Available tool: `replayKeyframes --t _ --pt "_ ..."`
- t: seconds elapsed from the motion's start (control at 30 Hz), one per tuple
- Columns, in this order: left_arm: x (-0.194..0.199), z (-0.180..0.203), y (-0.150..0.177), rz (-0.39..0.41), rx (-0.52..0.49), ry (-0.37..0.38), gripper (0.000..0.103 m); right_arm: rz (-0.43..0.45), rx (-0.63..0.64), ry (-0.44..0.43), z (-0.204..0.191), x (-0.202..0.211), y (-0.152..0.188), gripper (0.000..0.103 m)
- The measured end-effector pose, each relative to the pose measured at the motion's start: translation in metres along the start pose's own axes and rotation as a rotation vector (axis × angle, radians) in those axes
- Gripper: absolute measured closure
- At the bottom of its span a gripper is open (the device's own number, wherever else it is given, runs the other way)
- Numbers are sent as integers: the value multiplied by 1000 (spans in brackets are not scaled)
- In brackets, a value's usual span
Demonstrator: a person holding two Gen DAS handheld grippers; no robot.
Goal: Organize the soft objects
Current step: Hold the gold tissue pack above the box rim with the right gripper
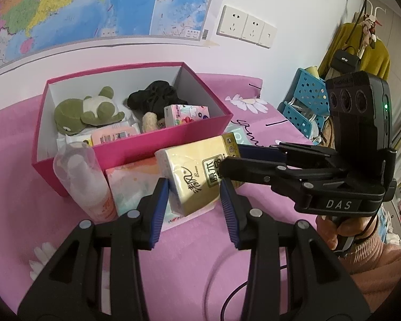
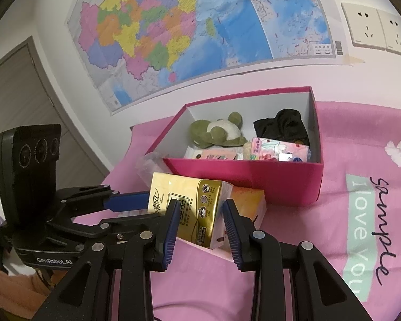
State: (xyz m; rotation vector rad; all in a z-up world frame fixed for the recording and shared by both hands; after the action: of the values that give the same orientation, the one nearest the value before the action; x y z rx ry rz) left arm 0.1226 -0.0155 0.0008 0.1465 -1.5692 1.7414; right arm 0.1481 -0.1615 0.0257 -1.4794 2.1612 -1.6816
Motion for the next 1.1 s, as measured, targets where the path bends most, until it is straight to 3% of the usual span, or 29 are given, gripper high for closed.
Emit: replayKeyframes --t 1.1 --pt "-5 -4 -26 39 -36 -37 61 38 15 -7 3 -9 -26 68"
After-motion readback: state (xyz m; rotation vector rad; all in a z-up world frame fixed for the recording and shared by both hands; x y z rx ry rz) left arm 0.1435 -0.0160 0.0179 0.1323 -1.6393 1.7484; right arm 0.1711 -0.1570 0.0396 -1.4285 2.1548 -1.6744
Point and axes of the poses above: each gripper's, at about its wrist camera, not at the fingertips, and x roughly against the way its jaws point, z to its right, y to its underside, the point moved 1 cm from there along -x, roughly the way its jaws point, and after that the axes turned 10 degrees about z, right-handed, at the moved point
